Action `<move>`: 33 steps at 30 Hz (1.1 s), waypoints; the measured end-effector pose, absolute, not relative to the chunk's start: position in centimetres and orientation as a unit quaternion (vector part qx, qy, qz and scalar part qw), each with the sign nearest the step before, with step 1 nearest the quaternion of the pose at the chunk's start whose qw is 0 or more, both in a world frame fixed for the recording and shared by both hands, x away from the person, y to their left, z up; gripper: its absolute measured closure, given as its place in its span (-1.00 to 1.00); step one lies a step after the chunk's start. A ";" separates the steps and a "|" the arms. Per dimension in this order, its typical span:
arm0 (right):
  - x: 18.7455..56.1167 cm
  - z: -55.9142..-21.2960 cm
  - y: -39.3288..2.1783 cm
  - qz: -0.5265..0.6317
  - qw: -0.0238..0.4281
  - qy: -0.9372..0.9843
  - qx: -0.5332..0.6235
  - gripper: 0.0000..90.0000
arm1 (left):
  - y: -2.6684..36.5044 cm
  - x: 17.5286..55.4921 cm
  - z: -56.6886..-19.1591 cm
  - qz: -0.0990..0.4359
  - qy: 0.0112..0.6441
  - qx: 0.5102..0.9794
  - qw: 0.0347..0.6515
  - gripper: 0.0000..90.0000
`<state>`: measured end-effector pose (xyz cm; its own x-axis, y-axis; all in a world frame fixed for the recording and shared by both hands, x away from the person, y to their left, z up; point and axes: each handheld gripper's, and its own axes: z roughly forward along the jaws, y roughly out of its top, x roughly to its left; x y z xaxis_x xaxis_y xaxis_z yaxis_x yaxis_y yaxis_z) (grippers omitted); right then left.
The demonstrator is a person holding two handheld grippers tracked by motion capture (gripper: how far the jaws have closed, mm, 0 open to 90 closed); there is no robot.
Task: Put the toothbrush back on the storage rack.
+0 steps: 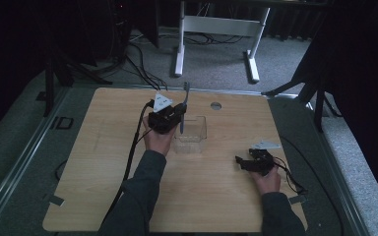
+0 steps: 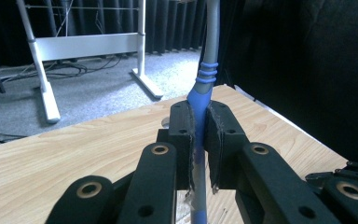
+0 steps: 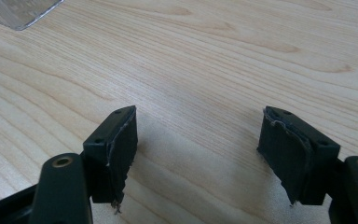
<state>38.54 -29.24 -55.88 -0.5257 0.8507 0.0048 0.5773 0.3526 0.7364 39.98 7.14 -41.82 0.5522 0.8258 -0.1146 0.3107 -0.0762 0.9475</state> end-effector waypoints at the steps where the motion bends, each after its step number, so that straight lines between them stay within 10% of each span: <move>1: 38.5 -55.9 -29.2 0.352 0.194 0.799 0.446 -0.39 | 7.1 40.0 -41.9 0.238 0.410 0.695 0.541 0.81; 33: 38.6 -55.9 -29.3 0.352 0.194 0.800 0.445 -0.39 | 6.3 41.1 -43.4 0.245 0.398 0.719 0.514 0.81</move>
<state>38.55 -29.25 -55.88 -0.5276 0.8495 0.0031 0.5754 0.3547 0.7369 41.06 6.33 -43.45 0.5625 0.8249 -0.0564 0.3202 -0.1545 0.9347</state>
